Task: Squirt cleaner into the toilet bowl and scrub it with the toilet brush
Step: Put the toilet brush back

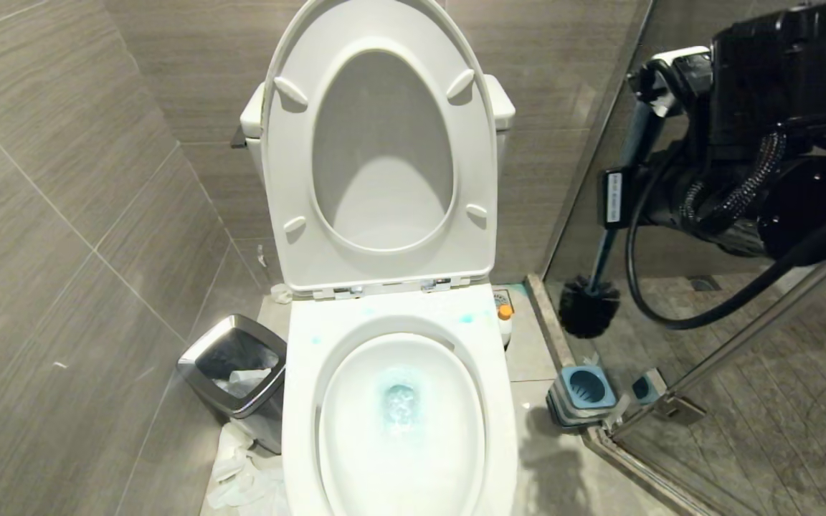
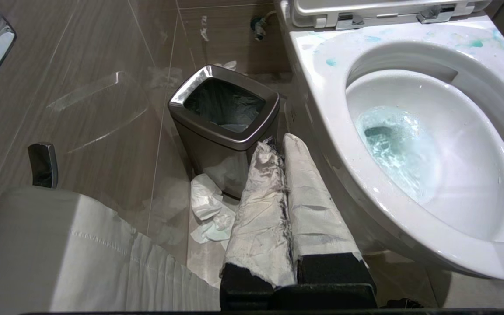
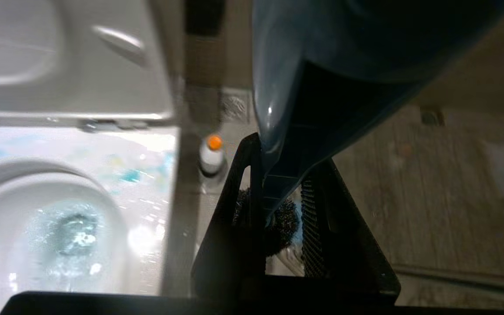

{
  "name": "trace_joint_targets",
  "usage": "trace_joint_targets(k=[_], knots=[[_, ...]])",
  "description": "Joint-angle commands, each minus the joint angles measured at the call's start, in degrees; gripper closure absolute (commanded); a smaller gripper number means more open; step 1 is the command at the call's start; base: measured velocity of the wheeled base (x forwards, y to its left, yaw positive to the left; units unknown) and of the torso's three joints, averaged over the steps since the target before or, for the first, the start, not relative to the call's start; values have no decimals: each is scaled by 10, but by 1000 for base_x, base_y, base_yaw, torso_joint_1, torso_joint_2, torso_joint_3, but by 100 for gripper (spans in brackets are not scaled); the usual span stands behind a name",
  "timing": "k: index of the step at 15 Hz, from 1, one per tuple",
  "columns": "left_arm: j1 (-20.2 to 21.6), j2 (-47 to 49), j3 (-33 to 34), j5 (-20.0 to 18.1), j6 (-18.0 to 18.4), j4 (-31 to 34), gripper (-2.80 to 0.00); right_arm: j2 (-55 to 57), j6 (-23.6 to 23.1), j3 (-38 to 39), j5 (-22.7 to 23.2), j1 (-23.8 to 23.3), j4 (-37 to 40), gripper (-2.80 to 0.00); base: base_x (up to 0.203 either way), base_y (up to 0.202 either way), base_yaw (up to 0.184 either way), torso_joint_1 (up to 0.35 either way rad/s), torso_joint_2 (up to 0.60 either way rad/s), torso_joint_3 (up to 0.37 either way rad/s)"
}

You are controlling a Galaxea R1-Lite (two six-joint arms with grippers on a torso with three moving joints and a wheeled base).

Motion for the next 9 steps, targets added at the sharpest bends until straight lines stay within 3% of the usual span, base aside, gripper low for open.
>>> trace_joint_targets(k=[1, 5, 9], knots=[[1, 0, 0, 0, 0, 0, 0, -11, 5, 89, 57, -85, -57, 0, 0, 0, 0, 0, 0, 0], [0, 0, 0, 0, 0, 0, 0, 34, 2, 247, 157, -171, -274, 0, 0, 0, 0, 0, 0, 0], [1, 0, 0, 0, 0, 0, 0, 106, -8, 337, 208, -221, -445, 0, 0, 0, 0, 0, 0, 0]])
